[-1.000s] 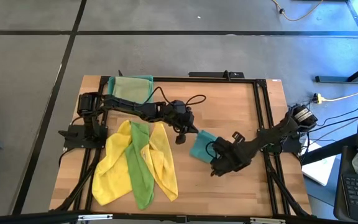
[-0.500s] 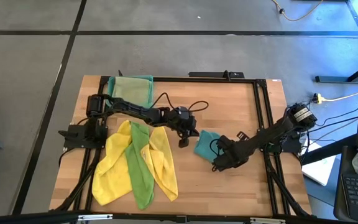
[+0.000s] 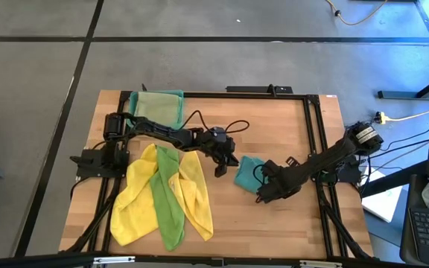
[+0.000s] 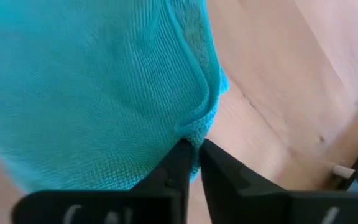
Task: Fold microfiber towels
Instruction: Fold the blue microfiber cloth
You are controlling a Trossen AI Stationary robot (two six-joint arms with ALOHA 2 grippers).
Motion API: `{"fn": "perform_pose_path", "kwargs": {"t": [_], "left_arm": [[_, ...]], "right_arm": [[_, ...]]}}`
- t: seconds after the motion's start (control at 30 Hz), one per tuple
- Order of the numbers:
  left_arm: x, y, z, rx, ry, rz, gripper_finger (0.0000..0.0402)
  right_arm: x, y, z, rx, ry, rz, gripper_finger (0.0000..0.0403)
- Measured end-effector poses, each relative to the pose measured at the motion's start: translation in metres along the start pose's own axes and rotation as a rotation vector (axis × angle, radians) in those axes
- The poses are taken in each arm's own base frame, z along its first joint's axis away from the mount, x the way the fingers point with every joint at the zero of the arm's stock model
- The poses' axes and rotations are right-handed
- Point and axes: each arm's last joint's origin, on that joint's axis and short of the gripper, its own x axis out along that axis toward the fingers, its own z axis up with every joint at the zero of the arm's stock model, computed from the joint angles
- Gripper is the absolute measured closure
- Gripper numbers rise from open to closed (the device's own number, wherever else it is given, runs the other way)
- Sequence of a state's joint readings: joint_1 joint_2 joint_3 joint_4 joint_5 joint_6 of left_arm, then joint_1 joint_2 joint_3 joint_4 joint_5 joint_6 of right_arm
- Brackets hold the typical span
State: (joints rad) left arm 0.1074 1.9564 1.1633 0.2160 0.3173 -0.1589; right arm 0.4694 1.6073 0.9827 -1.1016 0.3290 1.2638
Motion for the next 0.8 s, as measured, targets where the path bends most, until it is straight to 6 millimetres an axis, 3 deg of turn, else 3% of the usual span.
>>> {"fn": "perform_pose_path", "kwargs": {"t": [0.27, 0.47, 0.7, 0.8], "left_arm": [[-0.003, 0.000, 0.002, -0.178, 0.022, -0.126, 0.0349], [-0.004, 0.000, 0.003, -0.206, 0.025, -0.162, 0.0344], [-0.004, 0.000, 0.003, -0.202, 0.025, -0.162, 0.0346], [-0.004, 0.000, 0.003, -0.203, 0.029, -0.169, 0.0343]], "right_arm": [[-0.045, -0.026, 0.011, 0.321, -0.108, 0.218, 0.0272], [-0.069, -0.051, 0.011, 0.563, -0.111, 0.357, 0.0215], [-0.070, -0.067, 0.009, 0.710, -0.073, 0.302, 0.0188], [-0.052, -0.066, 0.017, 0.665, -0.012, 0.317, 0.0194]]}}
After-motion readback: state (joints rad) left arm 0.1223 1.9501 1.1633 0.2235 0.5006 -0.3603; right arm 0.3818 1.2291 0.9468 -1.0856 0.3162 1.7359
